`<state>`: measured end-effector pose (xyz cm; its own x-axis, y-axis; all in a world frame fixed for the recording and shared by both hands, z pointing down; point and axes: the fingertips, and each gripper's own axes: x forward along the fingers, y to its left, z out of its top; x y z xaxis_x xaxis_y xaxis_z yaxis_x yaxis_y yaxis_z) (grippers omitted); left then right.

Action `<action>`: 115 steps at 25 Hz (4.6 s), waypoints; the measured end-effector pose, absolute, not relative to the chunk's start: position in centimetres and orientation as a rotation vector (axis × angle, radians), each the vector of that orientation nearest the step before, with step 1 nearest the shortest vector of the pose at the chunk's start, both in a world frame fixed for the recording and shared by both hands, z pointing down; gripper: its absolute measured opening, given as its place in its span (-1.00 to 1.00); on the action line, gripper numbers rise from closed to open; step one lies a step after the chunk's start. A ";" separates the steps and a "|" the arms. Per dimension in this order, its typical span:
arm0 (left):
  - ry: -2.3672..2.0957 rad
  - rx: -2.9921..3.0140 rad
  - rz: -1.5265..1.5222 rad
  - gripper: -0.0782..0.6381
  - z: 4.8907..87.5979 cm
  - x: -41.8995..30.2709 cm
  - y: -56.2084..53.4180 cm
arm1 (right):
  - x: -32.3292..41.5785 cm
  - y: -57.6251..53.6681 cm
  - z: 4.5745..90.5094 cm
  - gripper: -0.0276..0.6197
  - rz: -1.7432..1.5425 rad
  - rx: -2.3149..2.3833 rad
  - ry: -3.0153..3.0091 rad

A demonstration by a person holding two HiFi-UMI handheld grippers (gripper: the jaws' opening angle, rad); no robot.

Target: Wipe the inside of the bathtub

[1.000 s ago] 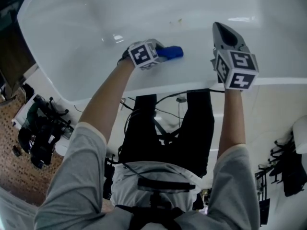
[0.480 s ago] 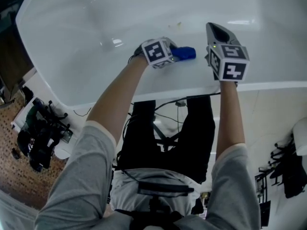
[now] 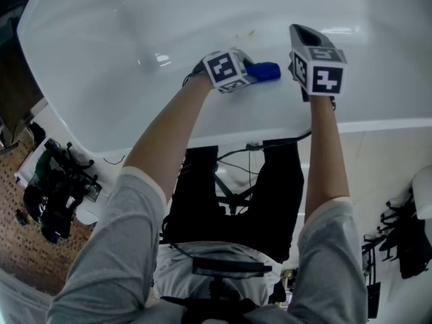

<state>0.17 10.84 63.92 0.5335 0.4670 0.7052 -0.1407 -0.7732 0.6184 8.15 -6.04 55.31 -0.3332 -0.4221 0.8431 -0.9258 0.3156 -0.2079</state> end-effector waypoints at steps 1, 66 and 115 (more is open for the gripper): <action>0.269 2.130 1.266 -0.40 64.4 -0.7 11.1 | 8.4 -6.1 55.7 -0.90 0.926 1.200 -1.885; 0.277 2.024 1.418 -0.41 75.3 -9.4 10.6 | 8.3 -14.4 62.8 -0.90 0.889 1.318 -1.935; 0.271 2.101 1.766 -0.43 82.9 -3.0 7.6 | 7.2 -17.6 61.0 -0.90 0.839 1.351 -2.050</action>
<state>-3.04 7.62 82.88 0.1912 0.3840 0.9033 -0.0956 -0.9086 0.4065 7.22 -17.57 61.00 -0.3517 -0.5947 0.7229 -0.9309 0.3035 -0.2032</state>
